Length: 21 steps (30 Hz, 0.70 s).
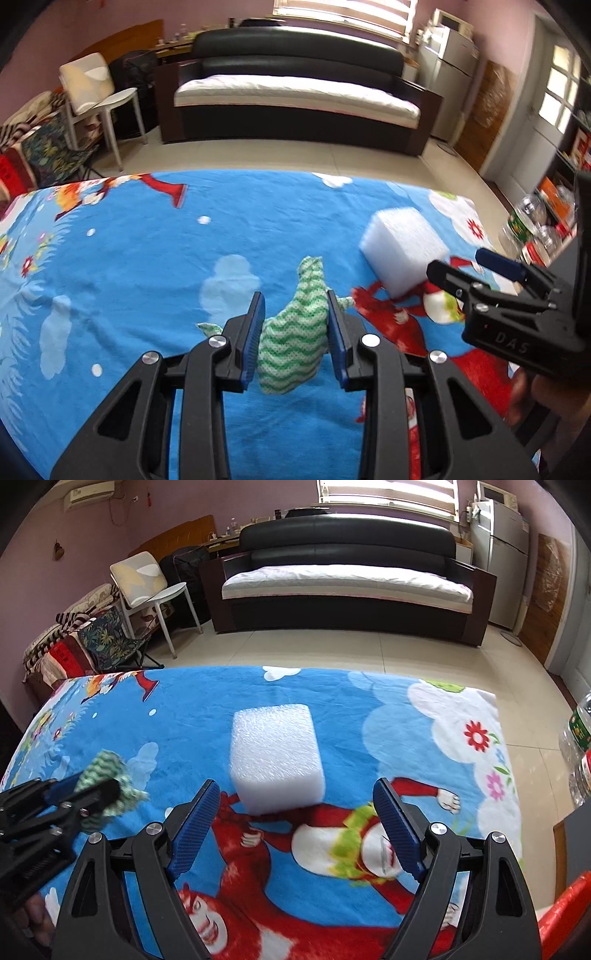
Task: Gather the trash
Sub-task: 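Grasp the green zigzag cloth with the left tool while the right tool grasps the white foam block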
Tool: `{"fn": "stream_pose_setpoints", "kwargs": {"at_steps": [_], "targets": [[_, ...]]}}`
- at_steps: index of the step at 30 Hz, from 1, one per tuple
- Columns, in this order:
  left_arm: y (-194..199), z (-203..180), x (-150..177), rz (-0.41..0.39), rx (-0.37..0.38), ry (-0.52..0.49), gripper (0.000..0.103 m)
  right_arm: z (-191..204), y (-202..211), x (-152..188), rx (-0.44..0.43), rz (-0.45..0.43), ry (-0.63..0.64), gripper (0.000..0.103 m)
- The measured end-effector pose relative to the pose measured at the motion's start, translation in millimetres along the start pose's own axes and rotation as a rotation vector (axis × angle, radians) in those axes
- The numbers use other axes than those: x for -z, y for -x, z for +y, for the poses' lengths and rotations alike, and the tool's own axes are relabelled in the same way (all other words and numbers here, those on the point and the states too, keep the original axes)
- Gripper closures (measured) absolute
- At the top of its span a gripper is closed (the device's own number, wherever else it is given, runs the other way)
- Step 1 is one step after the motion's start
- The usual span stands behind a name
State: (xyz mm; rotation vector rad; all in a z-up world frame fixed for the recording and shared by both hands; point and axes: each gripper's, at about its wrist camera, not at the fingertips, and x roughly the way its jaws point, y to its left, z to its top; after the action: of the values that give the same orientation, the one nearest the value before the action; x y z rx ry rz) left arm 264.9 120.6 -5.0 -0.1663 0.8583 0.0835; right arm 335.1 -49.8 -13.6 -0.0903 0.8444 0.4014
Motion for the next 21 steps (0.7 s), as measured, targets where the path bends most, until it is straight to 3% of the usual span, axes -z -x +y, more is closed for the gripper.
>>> {"fn": "stream_pose_setpoints", "kwargs": {"at_steps": [9,15,21], "targets": [[8,16,-5,-0.020,-0.015,0.062,0.071,14,-27,-11,0.018,0.036,0.025,0.023],[9,18,-5,-0.024,-0.012,0.068,0.071,20,-38,-11,0.010,0.063,0.038,0.043],[10,15,-6,-0.030,-0.009,0.066,0.071,21,-35,-7,0.004,0.059,0.046,0.044]]}}
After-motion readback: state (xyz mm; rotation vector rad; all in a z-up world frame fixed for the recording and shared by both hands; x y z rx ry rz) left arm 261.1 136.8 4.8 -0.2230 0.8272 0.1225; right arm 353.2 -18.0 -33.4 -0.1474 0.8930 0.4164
